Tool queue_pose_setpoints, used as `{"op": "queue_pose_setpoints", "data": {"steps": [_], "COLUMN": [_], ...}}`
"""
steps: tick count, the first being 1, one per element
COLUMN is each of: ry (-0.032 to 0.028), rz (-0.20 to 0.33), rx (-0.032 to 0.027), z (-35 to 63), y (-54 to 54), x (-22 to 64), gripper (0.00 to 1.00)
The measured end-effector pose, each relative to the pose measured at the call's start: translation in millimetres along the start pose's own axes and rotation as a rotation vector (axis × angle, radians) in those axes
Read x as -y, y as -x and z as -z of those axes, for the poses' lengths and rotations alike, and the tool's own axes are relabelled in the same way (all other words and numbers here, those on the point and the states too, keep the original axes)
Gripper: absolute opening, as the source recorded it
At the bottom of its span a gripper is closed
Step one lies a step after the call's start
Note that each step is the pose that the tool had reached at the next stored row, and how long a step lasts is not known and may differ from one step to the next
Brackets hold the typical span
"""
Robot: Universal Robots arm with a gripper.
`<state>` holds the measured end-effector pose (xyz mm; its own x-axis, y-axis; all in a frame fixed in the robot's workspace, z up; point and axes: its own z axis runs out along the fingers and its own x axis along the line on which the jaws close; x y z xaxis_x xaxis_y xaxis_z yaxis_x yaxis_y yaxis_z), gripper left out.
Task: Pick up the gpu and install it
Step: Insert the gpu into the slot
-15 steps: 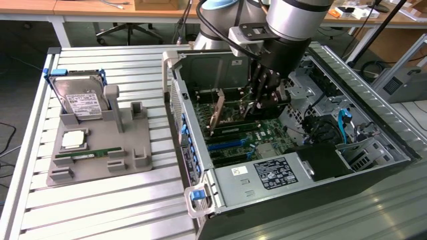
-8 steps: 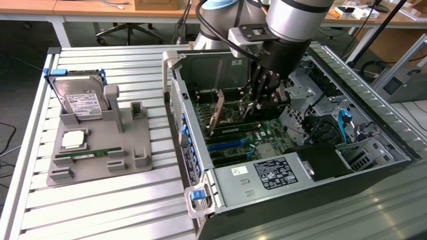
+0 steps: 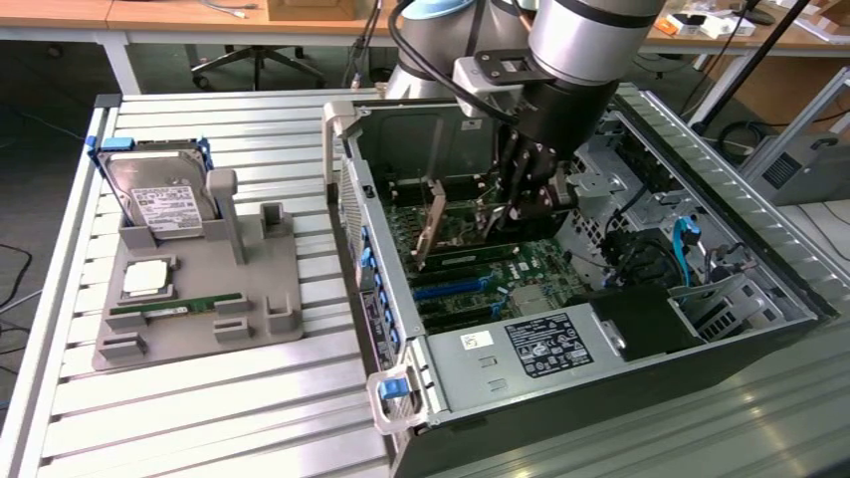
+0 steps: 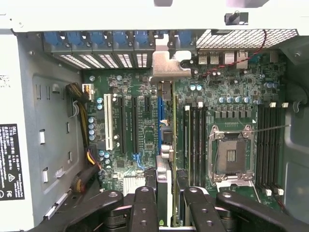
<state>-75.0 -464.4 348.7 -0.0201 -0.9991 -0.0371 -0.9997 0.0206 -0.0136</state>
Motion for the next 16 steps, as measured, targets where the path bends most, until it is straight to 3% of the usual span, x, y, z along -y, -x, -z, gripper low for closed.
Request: {"op": "queue_pose_setpoints", "data": {"steps": [16], "ry": [0.0], "rz": [0.0], "rx": [-0.0001], "z": [-1.3], "y": [-3.6], "x": [-2.4], "gripper": [0.27]}}
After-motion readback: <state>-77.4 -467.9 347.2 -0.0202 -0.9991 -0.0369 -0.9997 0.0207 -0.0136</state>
